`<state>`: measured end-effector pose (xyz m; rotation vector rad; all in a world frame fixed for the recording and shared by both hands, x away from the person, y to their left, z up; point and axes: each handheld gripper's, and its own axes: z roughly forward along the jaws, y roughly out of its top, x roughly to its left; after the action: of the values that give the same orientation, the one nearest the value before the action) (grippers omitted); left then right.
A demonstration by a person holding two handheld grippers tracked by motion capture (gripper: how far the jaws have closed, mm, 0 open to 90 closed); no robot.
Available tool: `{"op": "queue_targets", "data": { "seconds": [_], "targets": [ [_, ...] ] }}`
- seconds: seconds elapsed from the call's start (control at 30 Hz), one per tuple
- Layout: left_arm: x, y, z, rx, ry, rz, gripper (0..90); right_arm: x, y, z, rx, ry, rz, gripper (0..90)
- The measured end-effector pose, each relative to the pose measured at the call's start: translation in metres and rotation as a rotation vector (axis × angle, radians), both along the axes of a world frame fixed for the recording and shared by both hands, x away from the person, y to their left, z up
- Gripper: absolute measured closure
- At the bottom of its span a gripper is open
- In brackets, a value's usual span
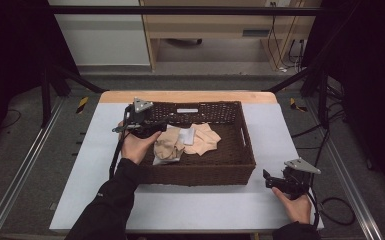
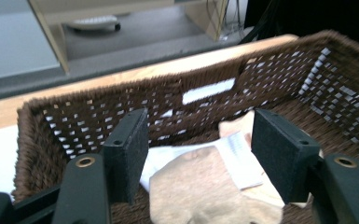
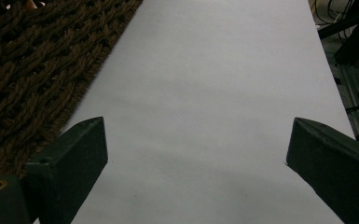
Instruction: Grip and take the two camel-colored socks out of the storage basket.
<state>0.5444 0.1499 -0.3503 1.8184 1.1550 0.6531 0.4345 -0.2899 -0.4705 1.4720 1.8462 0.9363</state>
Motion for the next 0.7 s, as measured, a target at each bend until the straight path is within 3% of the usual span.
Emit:
{"op": "queue_targets", "data": {
  "seconds": [0.27, 0.47, 0.6, 0.7],
  "targets": [
    [0.016, 0.0, -0.024, 0.053, 0.066, 0.02, 38.3, 0.0, 0.0, 0.0, -0.004, 0.004, 0.002, 5.6],
    [0.02, 0.0, -0.037, 0.068, 0.088, 0.019, 38.7, 0.0, 0.0, -0.001, -0.004, 0.007, 0.004, 5.6],
    [0.022, -0.002, -0.05, 0.073, 0.139, 0.004, 39.3, 0.001, 0.0, -0.001, -0.005, 0.007, 0.005, 5.6],
    [0.023, -0.003, -0.055, 0.079, 0.155, -0.003, 39.1, 0.001, 0.001, -0.001, -0.006, 0.008, 0.006, 5.6]
  ]
}}
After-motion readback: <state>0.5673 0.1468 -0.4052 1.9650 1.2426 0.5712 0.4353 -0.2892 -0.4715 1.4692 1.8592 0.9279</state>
